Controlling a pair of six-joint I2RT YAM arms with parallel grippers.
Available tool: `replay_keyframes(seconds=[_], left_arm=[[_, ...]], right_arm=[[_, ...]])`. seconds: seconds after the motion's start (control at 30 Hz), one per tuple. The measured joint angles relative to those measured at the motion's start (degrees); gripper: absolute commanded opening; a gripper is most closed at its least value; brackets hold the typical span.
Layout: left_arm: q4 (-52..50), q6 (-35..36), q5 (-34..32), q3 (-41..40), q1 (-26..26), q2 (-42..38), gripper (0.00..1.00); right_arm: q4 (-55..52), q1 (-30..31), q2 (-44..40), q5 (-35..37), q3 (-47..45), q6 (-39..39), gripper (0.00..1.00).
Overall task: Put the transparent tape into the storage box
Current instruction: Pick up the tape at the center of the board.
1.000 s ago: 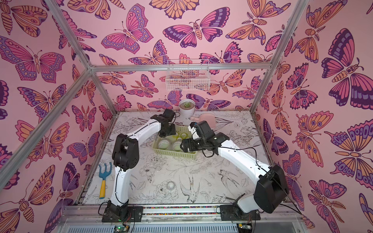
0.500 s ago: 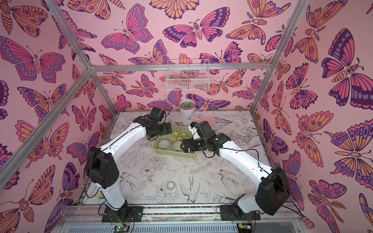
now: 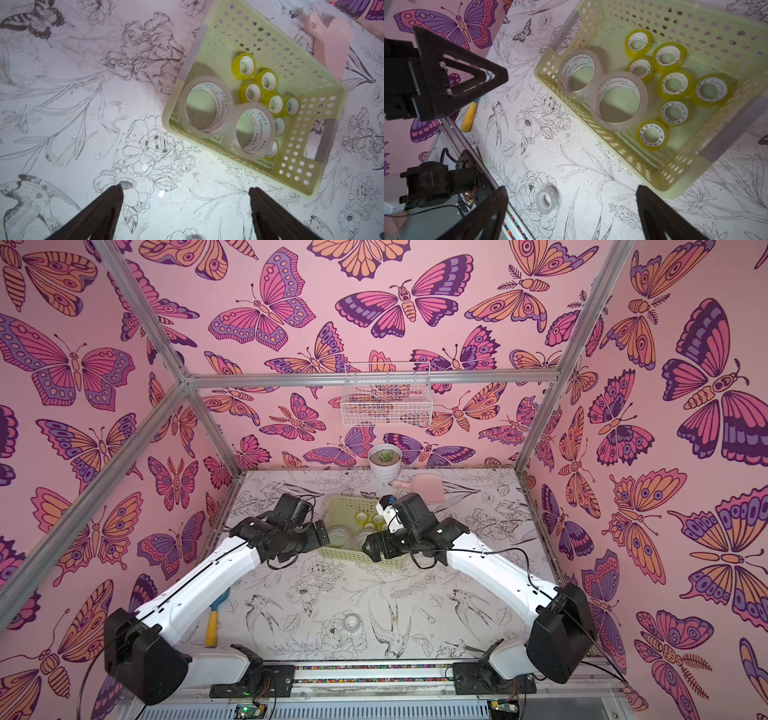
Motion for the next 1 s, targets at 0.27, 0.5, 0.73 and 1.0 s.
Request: replay_keyframes(seconds=[0.27,0.5,0.73,1.0], left_arm=[[-5.55,-6.54,-1.75,-10.36,-5.88,-7.32,1.00],[-6.45,-14.34,-3.82,-12.79,-18.10,-4.98,1.00],[-5.01,-18.62,-4.83,-12.76,-27.61,2.82,0.91],[-1.05,-18.49,-4.48,-12.55,-34.23,9.81,0.77]], right_arm=[[2.60,2.05,0.28,-1.49,-2.58,-1.20,0.99],[2.93,2.10,0.11,-1.92,-4.85,-1.25,0.99],[2.58,2.16,-2.73,-0.96,-5.99,-1.20,0.99],[2.10,2.34,-4.37,-0.22,-6.95,-1.14,0.99]])
